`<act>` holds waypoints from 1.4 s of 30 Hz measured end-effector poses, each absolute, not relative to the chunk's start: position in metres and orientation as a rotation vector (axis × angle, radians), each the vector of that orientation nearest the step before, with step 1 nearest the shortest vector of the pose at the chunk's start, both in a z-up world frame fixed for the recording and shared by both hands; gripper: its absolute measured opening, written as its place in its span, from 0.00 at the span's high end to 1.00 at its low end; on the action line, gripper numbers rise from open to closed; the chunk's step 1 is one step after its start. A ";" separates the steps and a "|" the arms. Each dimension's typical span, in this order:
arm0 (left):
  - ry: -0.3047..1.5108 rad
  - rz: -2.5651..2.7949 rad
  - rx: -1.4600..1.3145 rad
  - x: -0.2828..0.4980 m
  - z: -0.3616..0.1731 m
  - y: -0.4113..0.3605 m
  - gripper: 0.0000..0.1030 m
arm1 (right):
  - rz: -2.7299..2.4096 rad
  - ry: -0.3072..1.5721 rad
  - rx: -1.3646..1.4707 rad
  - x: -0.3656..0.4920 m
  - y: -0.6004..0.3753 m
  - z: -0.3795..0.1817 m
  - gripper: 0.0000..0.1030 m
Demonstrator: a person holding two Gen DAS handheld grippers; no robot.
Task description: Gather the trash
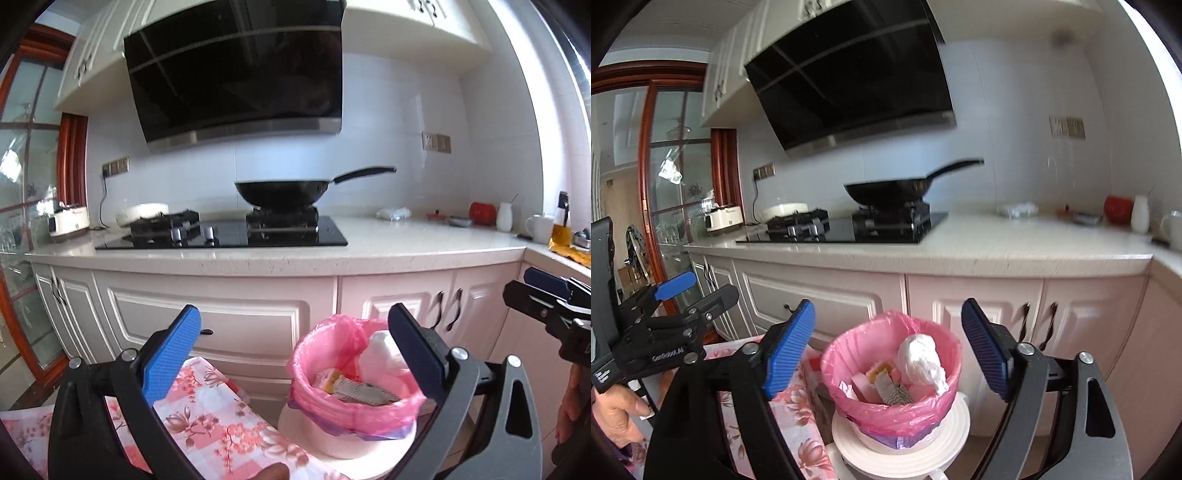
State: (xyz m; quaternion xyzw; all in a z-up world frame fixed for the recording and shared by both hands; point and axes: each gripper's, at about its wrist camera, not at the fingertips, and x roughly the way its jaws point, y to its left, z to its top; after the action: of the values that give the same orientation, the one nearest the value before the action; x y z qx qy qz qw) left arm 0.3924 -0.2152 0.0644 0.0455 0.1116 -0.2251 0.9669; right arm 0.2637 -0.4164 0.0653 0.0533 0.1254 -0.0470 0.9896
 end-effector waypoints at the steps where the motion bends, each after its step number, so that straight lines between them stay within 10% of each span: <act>1: 0.221 -0.454 0.090 0.381 0.068 -0.213 0.05 | -0.093 0.246 0.100 0.257 -0.414 0.069 0.23; 42: 0.273 -0.346 0.052 0.192 0.025 -0.112 0.05 | -0.046 0.282 0.045 0.121 -0.328 0.026 0.18</act>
State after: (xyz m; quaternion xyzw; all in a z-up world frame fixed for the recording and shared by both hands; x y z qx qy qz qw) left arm 0.1924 -0.1123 0.0250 0.0260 0.1354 -0.1714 0.9755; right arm 0.1208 -0.3277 0.0261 0.0224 0.1406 -0.0231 0.9895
